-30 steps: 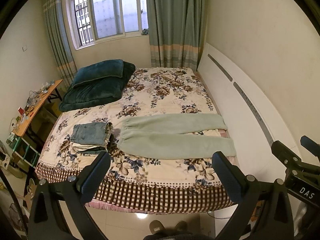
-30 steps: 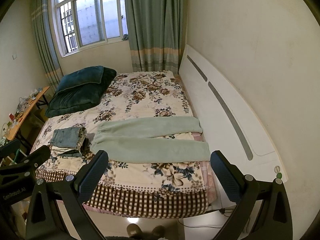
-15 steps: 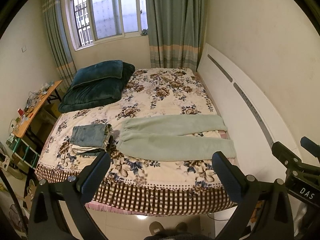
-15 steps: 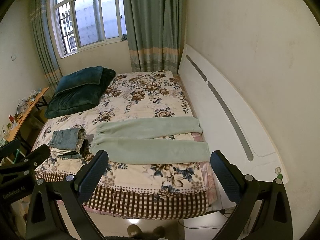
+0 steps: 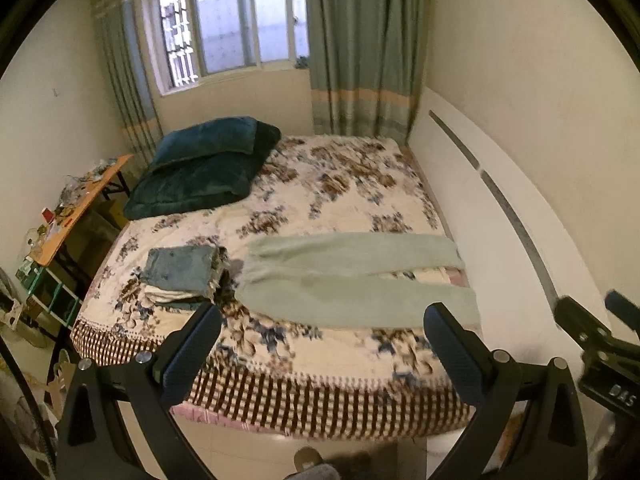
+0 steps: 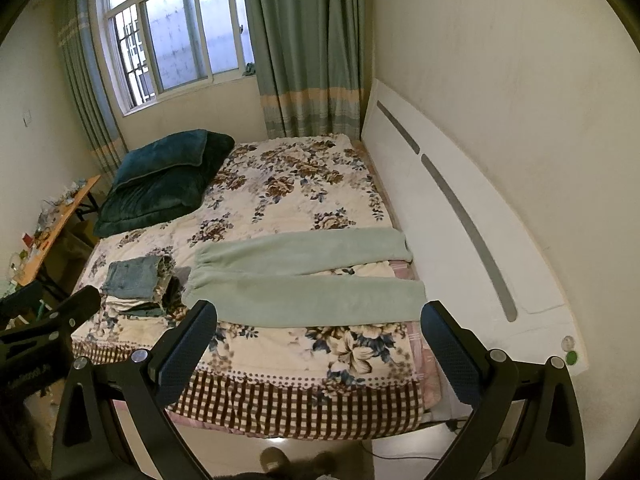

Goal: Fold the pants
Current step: 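Lower both grippers to the sweatpants' waistband and grasp its edge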

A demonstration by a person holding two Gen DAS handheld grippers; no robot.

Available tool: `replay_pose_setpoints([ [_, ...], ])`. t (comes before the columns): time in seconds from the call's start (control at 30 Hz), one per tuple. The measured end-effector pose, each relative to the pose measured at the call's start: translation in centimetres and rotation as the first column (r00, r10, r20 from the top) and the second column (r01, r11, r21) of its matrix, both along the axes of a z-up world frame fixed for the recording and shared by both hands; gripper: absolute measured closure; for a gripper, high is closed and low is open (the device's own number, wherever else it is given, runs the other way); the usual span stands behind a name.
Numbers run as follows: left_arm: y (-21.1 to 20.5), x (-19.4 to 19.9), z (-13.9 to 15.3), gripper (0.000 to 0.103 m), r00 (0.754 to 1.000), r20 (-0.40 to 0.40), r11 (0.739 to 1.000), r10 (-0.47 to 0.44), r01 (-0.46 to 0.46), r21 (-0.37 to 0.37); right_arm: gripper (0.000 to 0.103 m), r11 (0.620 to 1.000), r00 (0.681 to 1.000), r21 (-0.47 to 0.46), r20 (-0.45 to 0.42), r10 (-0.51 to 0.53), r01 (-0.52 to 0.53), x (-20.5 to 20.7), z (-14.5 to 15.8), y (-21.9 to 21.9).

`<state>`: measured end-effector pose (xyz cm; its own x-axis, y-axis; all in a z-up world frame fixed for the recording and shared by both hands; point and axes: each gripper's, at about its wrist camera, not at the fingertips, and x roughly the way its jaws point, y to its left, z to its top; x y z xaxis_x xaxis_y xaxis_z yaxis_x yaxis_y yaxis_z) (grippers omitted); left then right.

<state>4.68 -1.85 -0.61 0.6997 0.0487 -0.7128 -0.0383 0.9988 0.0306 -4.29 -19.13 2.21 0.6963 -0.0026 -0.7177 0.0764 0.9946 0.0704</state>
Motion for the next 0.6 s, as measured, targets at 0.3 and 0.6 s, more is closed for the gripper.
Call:
replay_pose_setpoints([
  [0.3, 2.7, 12.1, -6.9, 0.000, 0.996, -0.072, 0.997, 0.048, -0.043, 0.064, 0.000, 0.990, 0.995, 0.125, -0.085, -0.054, 0.065, 11.0, -8.5, -1.4],
  [0.6, 5.3, 32.8, -18.8, 0.000, 0.969, -0.249, 0.997, 0.005, 0.014, 0.074, 0.000, 0.994, 0.965, 0.033, -0.246, -0.093, 0.104, 31.0, -20.0, -0.8],
])
